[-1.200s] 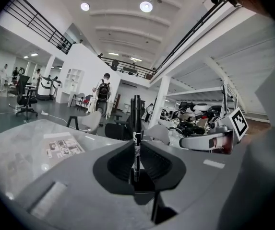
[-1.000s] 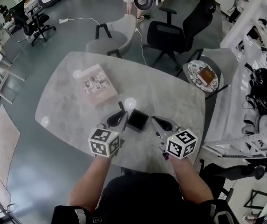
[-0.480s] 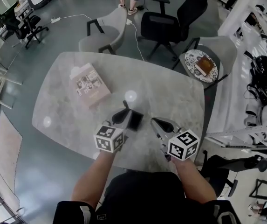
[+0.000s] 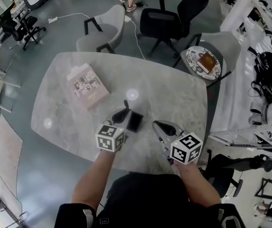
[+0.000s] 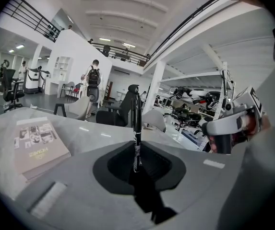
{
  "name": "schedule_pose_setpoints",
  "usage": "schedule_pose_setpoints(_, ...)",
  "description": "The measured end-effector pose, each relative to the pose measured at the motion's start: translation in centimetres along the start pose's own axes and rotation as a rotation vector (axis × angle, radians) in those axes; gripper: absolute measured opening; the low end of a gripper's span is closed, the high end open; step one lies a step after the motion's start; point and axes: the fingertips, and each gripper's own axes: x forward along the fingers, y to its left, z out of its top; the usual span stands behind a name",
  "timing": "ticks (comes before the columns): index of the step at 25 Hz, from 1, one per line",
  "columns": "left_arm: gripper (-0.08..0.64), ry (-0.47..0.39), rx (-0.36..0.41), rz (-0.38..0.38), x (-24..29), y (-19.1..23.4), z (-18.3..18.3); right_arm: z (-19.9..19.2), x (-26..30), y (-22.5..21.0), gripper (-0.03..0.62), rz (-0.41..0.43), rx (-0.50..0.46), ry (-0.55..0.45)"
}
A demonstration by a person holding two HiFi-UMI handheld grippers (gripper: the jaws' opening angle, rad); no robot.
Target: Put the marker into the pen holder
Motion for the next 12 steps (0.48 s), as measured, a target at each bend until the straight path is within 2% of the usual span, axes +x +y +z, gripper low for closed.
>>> schedule_pose_setpoints(4, 0.048, 0.016, 0.017, -0.003, 0.4, 0.6, -0.5, -0.2, 0.3, 0.0, 0.003, -0.001, 0.000, 0.004)
schedule_pose_setpoints(12, 0.048, 0.055, 0.002, -0.001, 0.9, 1.3, -1.9, 0.1, 0.7, 0.3, 0.003, 0.006, -0.008, 0.008)
